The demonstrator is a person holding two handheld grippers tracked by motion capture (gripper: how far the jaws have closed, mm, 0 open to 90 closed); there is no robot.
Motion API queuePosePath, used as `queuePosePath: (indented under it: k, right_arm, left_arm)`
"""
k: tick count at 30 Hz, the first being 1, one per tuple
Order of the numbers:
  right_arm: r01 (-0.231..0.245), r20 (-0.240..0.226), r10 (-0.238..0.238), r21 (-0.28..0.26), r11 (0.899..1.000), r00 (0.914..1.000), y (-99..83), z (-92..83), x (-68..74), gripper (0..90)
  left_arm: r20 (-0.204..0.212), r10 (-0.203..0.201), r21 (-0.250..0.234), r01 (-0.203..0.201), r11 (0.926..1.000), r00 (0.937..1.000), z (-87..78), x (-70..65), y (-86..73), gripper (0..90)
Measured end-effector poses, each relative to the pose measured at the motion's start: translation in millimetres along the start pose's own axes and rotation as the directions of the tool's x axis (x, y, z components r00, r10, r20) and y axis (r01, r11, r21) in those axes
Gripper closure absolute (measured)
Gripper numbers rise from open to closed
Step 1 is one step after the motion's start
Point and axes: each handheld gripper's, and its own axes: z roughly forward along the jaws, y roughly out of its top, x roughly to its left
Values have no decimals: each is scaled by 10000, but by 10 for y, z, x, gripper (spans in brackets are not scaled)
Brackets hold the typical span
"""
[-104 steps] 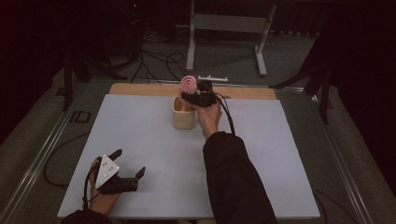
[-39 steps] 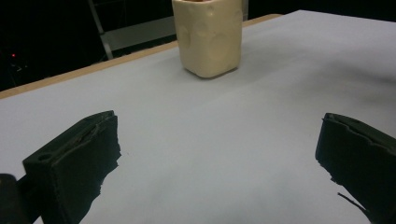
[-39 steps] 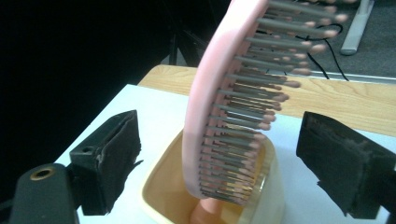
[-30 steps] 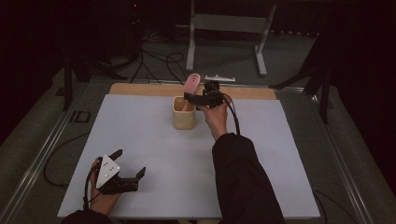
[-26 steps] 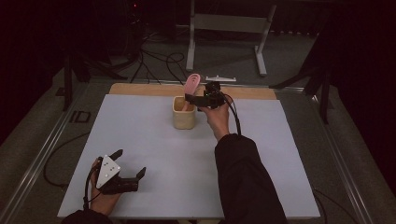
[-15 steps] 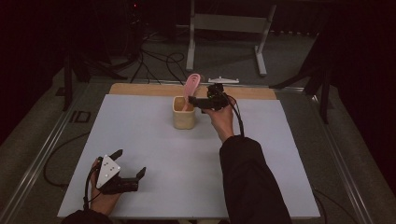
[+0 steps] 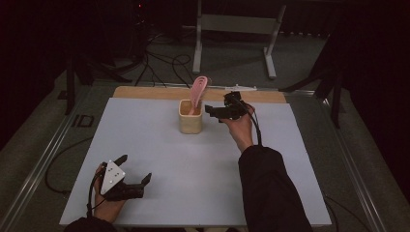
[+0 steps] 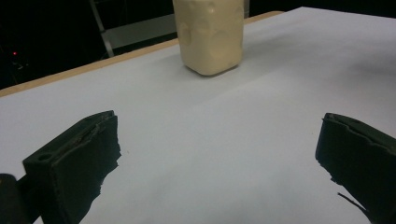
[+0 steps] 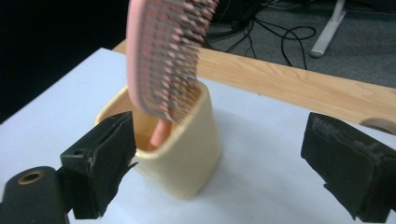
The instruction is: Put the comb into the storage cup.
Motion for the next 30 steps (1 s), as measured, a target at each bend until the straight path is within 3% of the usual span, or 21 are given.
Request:
queuePosePath:
  k: [4,10,17,20,26,30]
  right_arm:
    - [136,275,-140,167,9998,9995,-108,-76,-65,99]
    - [111,280,-116,165,9998,9995,-209,-185,-122,98]
    - [475,498,-490,296,9984,9976,-330,-298,-154,98]
    - [441,440,-452,270,9987,9980,-379,-350,-167,98]
    - [838,447,-861,512,9952,9953,-484,-411,-180,99]
    - [779,385,-798,494,9957,9961,-552,-468,-194,99]
  left_arm:
    - [-4,-4,7,4,10000,10000,7,-6,0,0]
    - [-34,-10,70,10,10000,10000,8,-3,-1,0]
    - [-97,-69,104,70,9999,9999,10,2,-5,0]
    - [-89,-66,127,67,9999,9999,14,4,-7,0]
    - [-110,-98,118,100,9999,9999,11,7,-8,0]
    - [-123,-139,116,140,9998,9998,10,13,-8,0]
